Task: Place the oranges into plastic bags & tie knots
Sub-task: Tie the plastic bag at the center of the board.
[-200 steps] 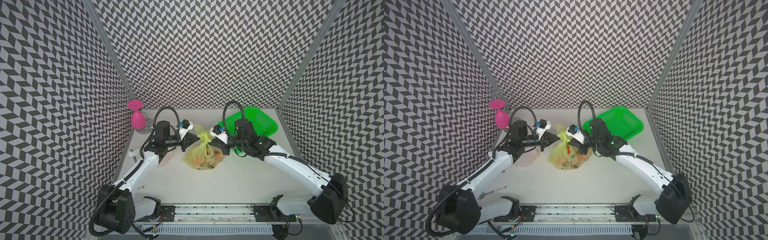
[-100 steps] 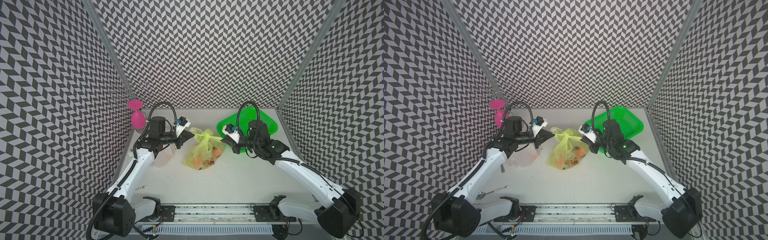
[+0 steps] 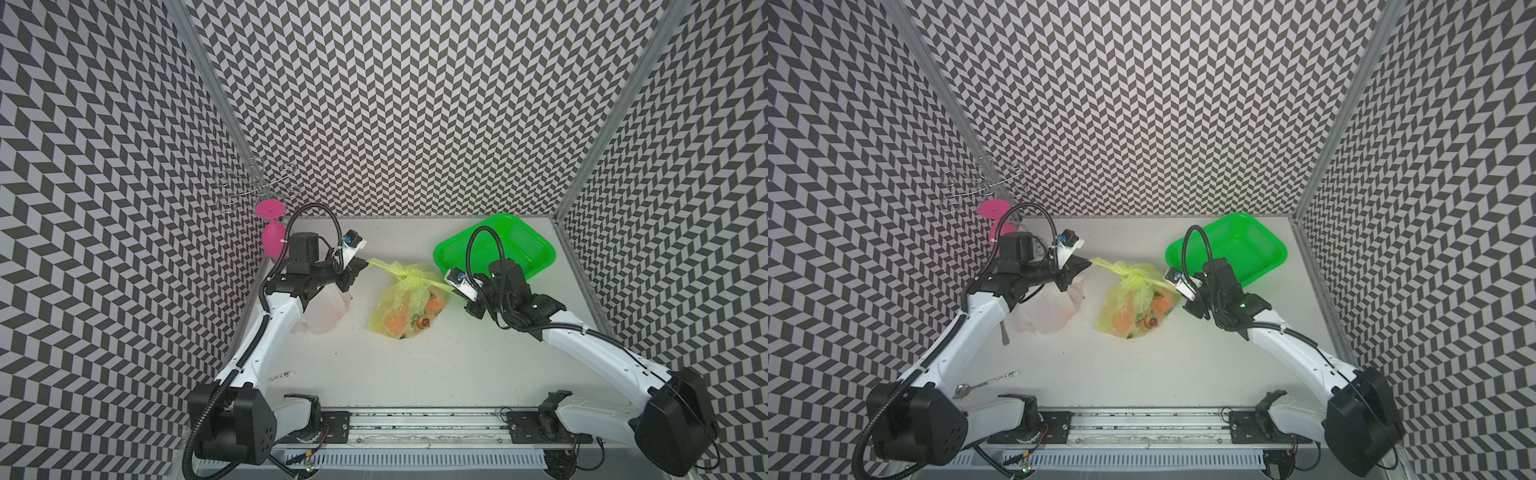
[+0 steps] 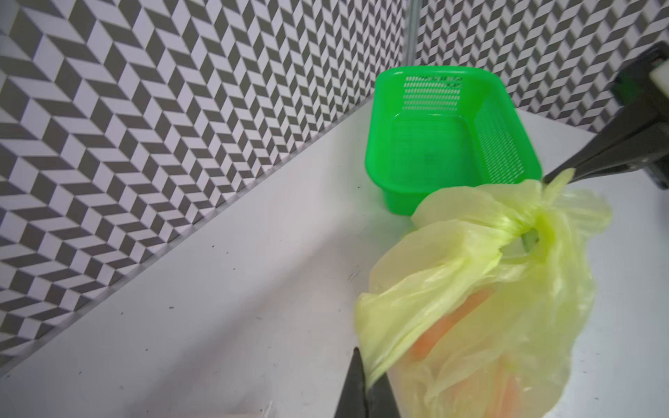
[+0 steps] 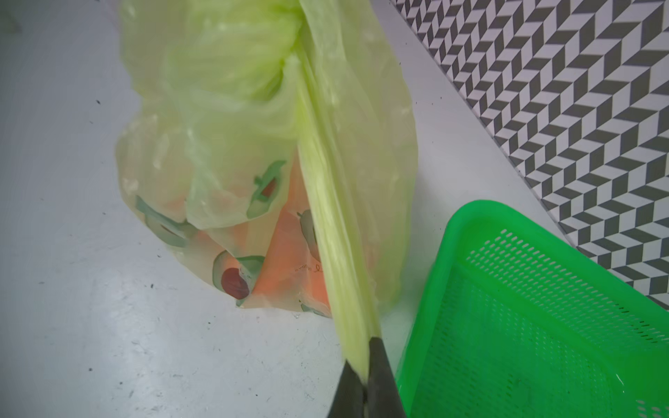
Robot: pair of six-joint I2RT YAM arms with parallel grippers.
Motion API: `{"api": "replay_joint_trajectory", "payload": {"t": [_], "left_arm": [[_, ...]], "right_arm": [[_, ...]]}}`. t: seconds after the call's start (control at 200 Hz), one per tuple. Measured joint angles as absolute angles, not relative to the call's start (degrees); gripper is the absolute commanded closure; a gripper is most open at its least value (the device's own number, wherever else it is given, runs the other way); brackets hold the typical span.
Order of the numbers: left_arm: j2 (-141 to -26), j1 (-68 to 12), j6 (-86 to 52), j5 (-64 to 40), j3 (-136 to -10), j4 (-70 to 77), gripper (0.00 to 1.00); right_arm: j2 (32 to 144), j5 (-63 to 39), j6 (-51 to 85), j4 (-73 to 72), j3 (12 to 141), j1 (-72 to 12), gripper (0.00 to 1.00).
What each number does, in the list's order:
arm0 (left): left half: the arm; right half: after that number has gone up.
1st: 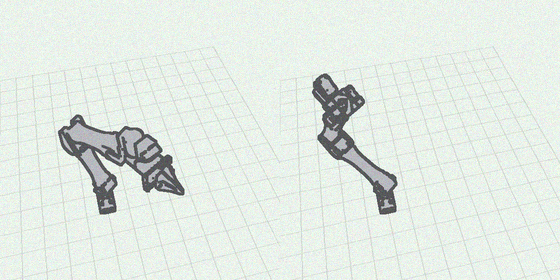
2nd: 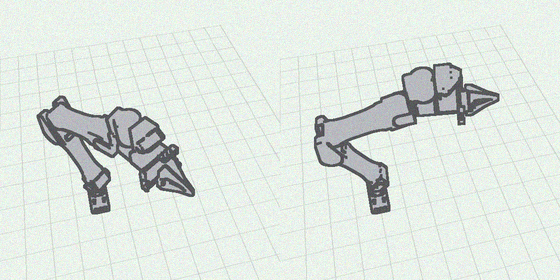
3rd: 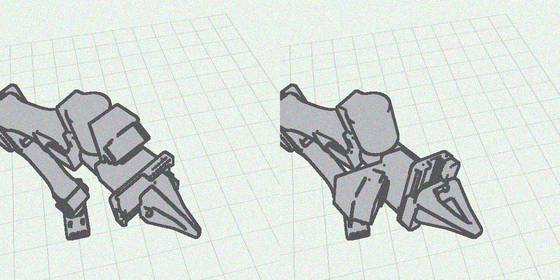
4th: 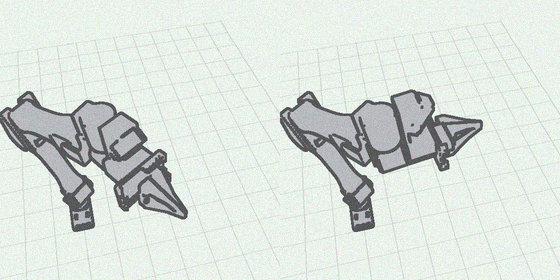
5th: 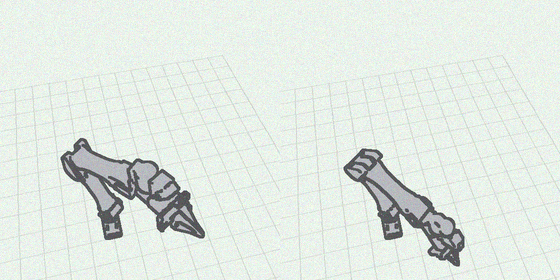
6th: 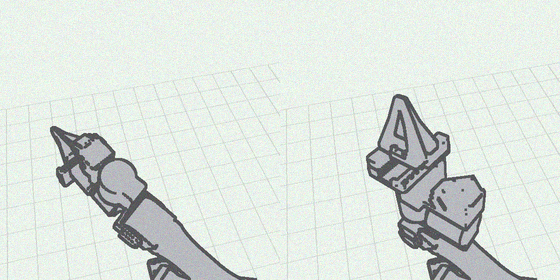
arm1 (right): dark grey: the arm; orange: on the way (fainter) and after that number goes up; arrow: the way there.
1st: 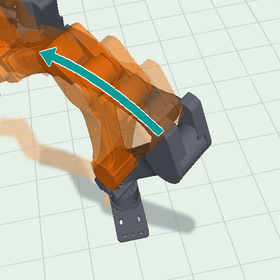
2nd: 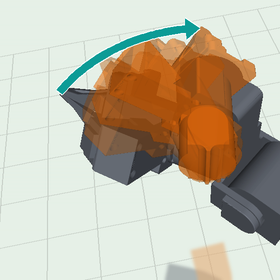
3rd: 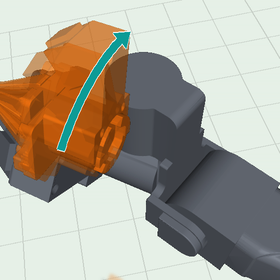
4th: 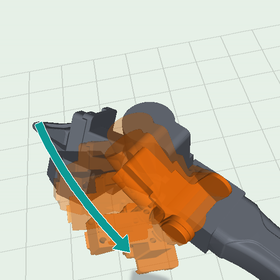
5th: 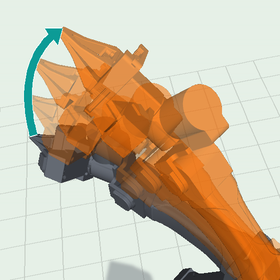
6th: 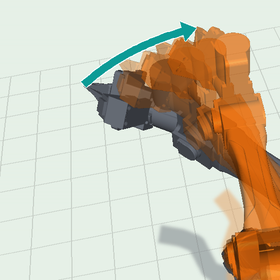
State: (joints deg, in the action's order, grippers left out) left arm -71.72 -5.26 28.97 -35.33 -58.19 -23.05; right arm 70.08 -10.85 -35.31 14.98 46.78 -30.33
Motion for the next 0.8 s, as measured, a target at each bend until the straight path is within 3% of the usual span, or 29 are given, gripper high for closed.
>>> {"api": "replay_joint_trajectory", "payload": {"t": [0.315,0.365,0.436,0.571,0.701,0.801], "left_arm": [[-72.2,-3.8,36.6,-37.4,-56.4,-23.4,1.00],[-71.9,-3.7,39.2,-37.9,-56.4,-24.1,0.89],[-71.4,-3.7,43.0,-38.5,-56.4,-25.0,0.65],[-71.2,-4.1,49.5,-38.6,-57.0,-26.4,0.34],[-72.4,-6.6,53.6,-36.1,-59.5,-27.3,0.22],[-74.1,-9.7,55.7,-33.5,-60.6,-27.0,0.21]], "right_arm": [[73.6,-14.4,-36.7,19.4,49.9,-30.9,1.00],[74.0,-14.5,-36.7,19.6,50.0,-30.9,1.00],[74.3,-14.7,-36.7,20.1,50.0,-30.9,1.00],[74.3,-14.8,-36.7,21.1,50.0,-31.0,1.00],[74.3,-14.8,-36.7,21.7,50.3,-31.0,1.00],[74.3,-14.8,-36.7,21.9,50.6,-31.0,1.00]]}}
